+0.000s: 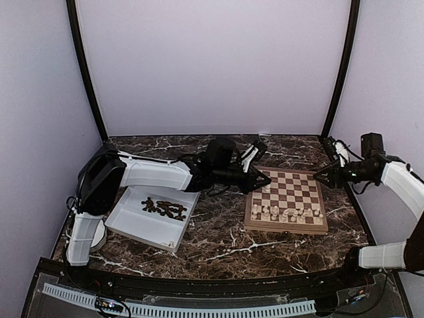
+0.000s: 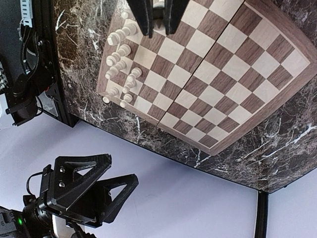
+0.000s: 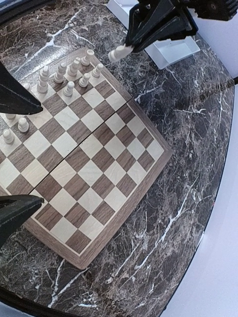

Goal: Set up the chess pieces on the board
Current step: Place the knight on the chessboard.

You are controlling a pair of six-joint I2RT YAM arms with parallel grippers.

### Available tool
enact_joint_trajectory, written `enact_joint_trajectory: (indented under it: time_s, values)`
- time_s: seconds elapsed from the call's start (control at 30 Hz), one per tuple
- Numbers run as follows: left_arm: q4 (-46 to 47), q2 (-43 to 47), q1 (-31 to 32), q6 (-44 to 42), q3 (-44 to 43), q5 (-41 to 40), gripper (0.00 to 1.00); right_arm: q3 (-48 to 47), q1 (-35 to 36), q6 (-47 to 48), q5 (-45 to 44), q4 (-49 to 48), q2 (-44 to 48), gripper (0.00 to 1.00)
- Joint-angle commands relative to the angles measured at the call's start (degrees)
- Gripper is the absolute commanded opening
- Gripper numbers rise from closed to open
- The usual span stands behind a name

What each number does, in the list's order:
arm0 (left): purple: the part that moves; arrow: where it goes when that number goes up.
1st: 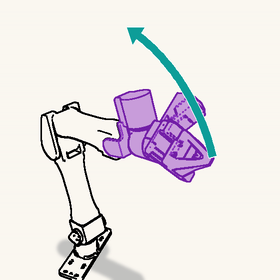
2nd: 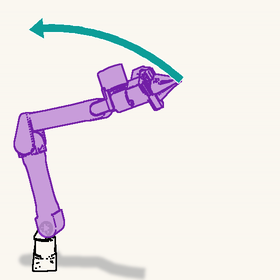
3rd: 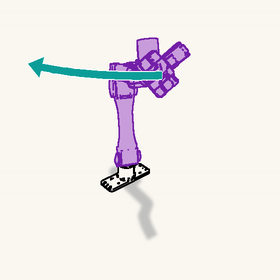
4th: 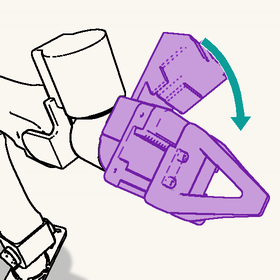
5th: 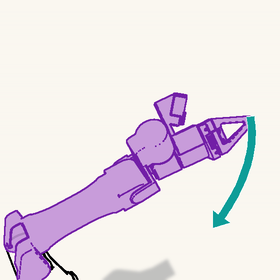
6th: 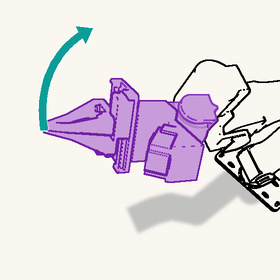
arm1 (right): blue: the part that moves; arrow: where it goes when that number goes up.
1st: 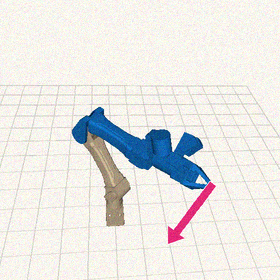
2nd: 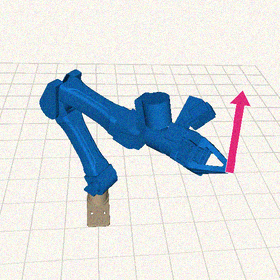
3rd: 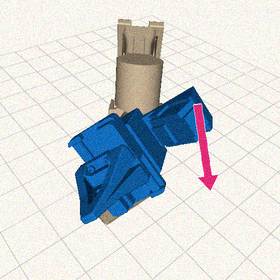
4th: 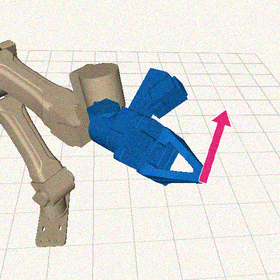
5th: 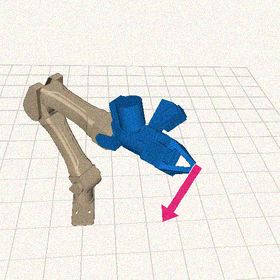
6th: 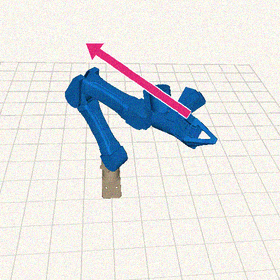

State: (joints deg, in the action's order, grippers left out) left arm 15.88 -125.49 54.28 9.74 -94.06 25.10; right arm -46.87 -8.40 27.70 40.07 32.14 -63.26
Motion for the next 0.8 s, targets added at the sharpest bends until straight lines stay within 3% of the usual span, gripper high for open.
enact_joint_trajectory:
  time_s: [0.0, 0.57, 0.77]
  values:
    - [11.57, -2.64, 0.32, -1.67, -1.74, 1.68, 0.03, -0.96, 1.33, 0.28, 1.91, 1.42, -0.17, 0.56]
    - [10.44, -12.34, 0.42, -10.13, -5.51, -1.79, 0.06, 0.08, 1.90, -0.02, 0.18, 1.04, 0.50, 0.56]
    - [9.50, -12.71, 0.39, -11.77, -5.45, -1.93, 0.19, -1.14, 3.64, 1.15, -0.40, 1.56, -1.92, 0.57]
